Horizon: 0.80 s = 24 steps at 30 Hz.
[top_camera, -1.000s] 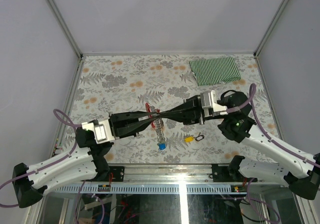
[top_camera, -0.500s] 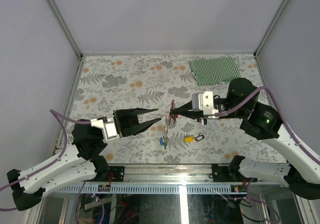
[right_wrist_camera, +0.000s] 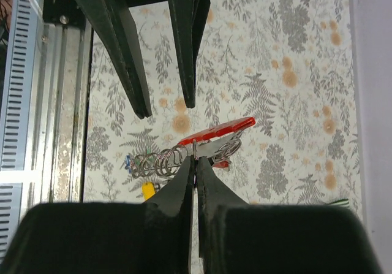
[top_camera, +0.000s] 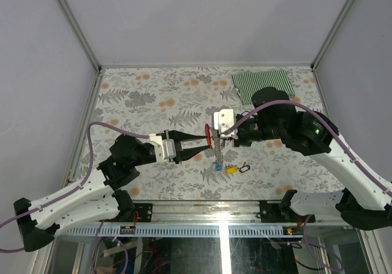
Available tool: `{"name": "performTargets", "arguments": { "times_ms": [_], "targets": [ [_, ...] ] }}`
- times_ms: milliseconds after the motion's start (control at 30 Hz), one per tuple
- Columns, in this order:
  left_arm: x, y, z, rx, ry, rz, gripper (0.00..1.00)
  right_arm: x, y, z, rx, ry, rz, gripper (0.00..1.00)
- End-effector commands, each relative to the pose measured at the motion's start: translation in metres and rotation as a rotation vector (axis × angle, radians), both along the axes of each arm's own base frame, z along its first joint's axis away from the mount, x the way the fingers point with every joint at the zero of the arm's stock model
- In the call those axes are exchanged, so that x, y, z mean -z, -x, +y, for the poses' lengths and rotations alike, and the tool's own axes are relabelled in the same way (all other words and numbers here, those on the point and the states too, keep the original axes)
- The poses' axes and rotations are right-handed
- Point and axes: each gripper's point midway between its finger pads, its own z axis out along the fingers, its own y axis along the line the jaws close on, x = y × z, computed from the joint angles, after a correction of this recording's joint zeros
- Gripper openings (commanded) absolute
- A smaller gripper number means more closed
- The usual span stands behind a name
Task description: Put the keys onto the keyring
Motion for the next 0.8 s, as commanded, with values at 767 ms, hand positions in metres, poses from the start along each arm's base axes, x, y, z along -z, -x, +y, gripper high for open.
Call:
{"name": "performTargets", "arguments": {
  "times_ms": [767],
  "targets": [
    [0.006, -0.014, -0.019, -0.011, -0.022, -0.042, 0.26, -0.011, 0.005, 0.011, -0.038, 0.035, -0.053, 0.00]
  ]
}}
